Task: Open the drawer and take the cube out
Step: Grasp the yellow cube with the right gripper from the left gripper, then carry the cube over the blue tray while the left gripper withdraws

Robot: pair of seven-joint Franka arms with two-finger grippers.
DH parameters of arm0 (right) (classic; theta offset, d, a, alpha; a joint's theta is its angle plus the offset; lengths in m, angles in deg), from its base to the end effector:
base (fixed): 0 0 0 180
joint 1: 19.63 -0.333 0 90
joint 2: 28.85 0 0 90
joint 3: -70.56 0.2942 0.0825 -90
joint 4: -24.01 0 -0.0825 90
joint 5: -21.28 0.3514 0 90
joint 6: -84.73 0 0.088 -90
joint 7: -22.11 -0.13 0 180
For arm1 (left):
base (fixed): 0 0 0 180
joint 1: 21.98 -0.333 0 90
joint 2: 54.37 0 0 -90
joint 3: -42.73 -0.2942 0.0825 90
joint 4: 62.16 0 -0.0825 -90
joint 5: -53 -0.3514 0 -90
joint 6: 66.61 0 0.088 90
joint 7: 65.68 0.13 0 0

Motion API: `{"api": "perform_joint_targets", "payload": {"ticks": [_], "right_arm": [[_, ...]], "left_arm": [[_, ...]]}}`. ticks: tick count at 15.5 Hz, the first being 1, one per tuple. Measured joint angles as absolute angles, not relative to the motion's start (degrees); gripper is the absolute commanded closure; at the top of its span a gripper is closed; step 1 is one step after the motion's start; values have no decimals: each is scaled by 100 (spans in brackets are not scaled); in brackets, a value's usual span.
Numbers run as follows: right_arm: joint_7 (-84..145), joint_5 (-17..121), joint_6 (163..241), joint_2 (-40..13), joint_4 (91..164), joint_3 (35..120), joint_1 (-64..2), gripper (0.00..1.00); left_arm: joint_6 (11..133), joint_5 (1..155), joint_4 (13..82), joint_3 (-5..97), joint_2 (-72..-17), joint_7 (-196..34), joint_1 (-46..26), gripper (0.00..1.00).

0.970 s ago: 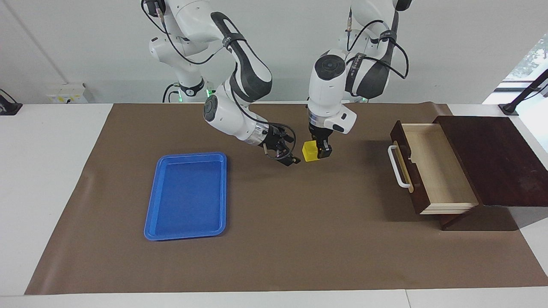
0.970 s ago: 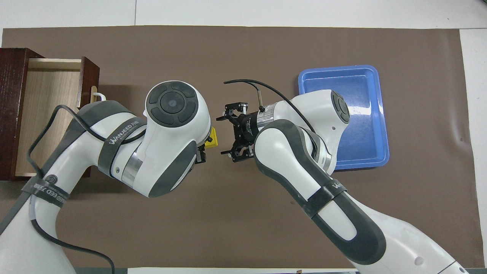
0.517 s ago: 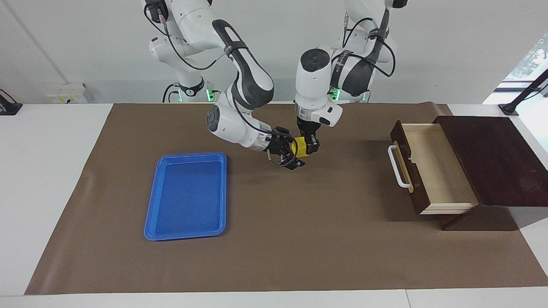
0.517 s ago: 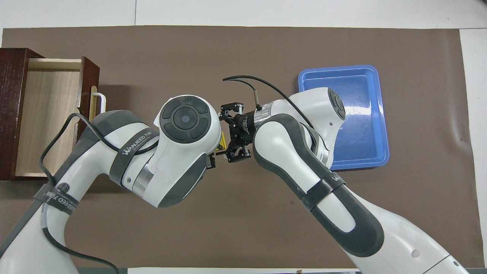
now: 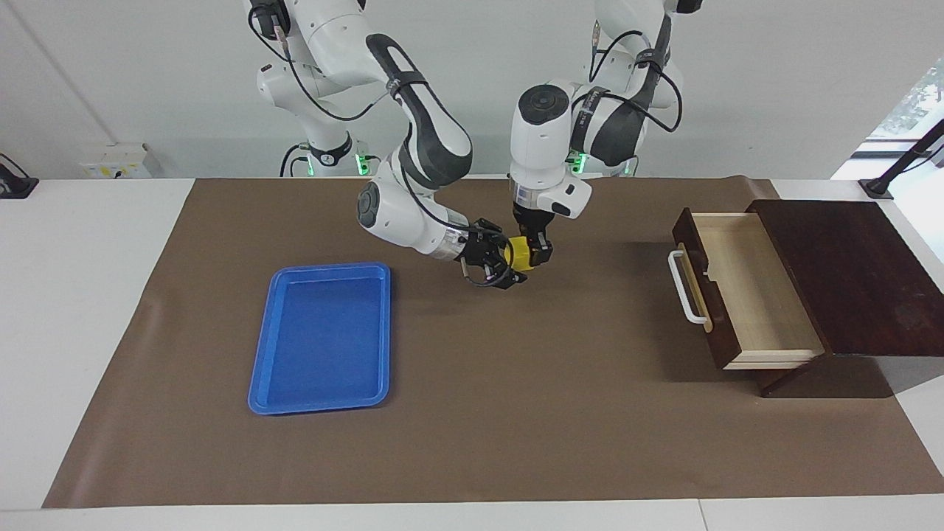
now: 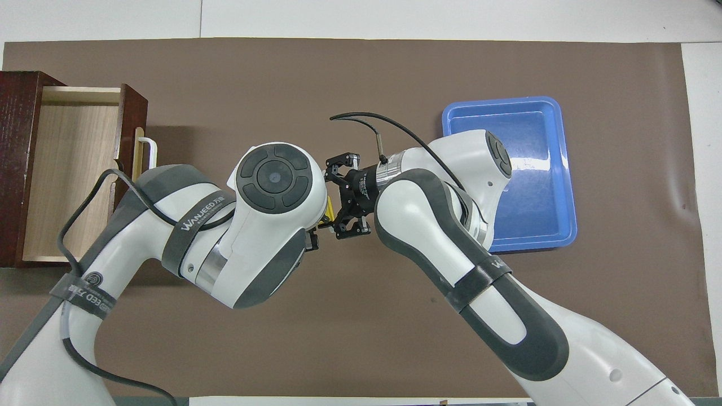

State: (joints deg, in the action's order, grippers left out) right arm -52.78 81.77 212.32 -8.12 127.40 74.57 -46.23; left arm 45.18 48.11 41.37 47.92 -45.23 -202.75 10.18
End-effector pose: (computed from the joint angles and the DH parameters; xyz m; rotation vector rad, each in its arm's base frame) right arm 0.5206 0.3542 0.3480 -1.8368 1.6106 0.8588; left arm 0.4591 -0.3385 0.4203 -2.0499 -2.3552 -0.0997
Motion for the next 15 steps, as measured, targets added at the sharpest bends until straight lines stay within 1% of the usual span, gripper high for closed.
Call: {"api": "perform_joint_targets", "payload": {"ticks": [6, 7, 8, 9, 13, 15], "right_arm": [[-5247, 8177, 21197, -811, 12738, 7455, -4624, 100], [-5246, 8177, 21197, -811, 12737, 7455, -4623, 100], [-5244, 8177, 21198, -810, 12734, 7455, -4623, 100], [-5242, 8177, 21198, -810, 12728, 7454, -4623, 100], [-5257, 8177, 21204, -810, 12641, 7400, -4549, 100], [-5258, 8161, 21192, -808, 12577, 7363, -4410, 100]], "left_arm": [[4526, 4796, 4138, 4777, -4524, -20210, 1018, 100], [4528, 4794, 4138, 4777, -4524, -20210, 1018, 70], [4529, 4788, 4136, 4778, -4524, -20210, 1018, 25], [4528, 4784, 4132, 4777, -4525, -20210, 1018, 0], [4471, 4700, 4147, 4721, -4536, -20181, 948, 0], [4470, 4657, 4157, 4692, -4538, -19861, 678, 0]]}}
